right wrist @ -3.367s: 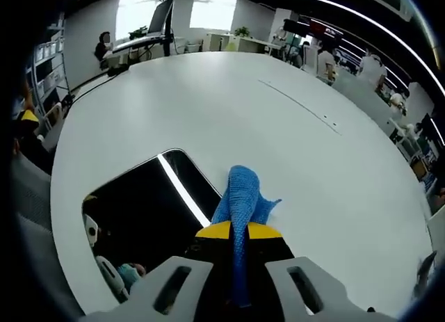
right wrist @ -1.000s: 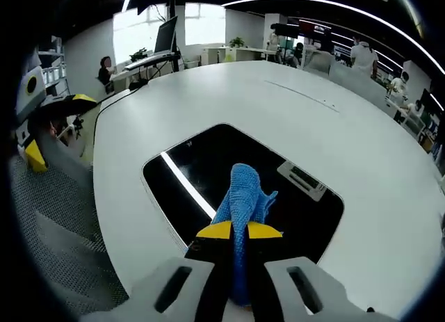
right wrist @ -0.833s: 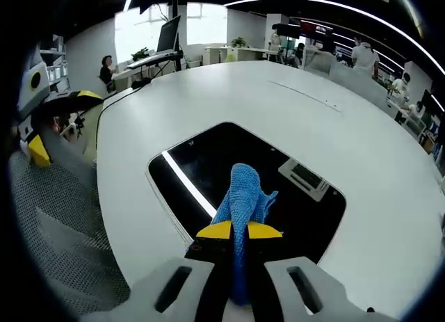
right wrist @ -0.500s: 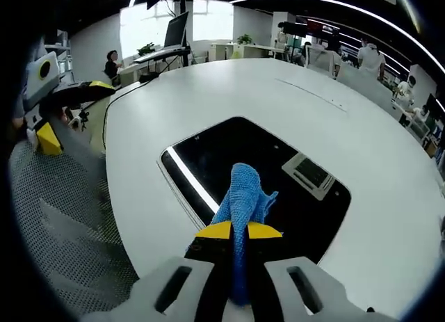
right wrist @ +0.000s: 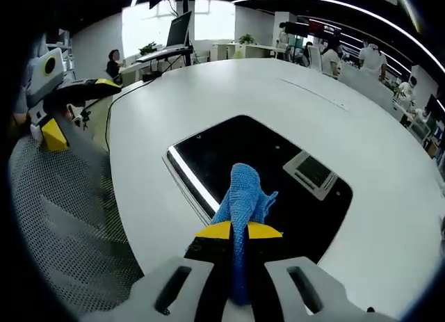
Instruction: Wipe the mirror surface with the cleaning cloth until all visible marks leave the cleaned area.
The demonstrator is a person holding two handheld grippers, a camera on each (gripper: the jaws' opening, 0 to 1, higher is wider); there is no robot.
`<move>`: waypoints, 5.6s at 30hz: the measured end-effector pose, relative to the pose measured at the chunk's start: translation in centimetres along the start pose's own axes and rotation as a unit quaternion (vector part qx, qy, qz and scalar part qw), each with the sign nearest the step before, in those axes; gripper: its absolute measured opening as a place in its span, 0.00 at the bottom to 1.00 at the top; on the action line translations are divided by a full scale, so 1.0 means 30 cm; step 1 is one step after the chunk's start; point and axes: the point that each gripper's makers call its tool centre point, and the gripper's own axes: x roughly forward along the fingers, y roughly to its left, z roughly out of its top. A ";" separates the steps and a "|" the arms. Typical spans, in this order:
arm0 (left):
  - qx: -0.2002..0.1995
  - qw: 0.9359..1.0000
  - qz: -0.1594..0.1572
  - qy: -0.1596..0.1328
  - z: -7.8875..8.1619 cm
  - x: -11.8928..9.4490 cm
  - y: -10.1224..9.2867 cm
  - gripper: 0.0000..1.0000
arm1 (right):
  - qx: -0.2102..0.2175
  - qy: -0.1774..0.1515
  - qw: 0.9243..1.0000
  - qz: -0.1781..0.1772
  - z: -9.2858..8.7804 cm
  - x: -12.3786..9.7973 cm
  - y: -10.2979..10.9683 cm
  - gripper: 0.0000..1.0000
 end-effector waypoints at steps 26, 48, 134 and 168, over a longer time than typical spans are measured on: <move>-0.001 1.000 0.000 0.002 -0.007 -0.001 0.006 0.71 | 0.013 -0.013 1.000 0.003 0.001 0.002 -0.002 0.00; -0.001 1.000 0.002 0.003 -0.007 -0.001 0.010 0.71 | 0.050 -0.017 0.999 -0.009 -0.065 -0.060 -0.092 0.00; 0.000 1.000 0.000 0.005 0.002 0.007 0.011 0.69 | 0.024 0.020 0.996 -0.080 0.088 0.081 -0.394 0.01; -0.001 1.000 0.004 0.008 0.007 0.010 0.014 0.69 | 0.011 0.016 0.993 -0.113 0.124 0.088 -0.466 0.00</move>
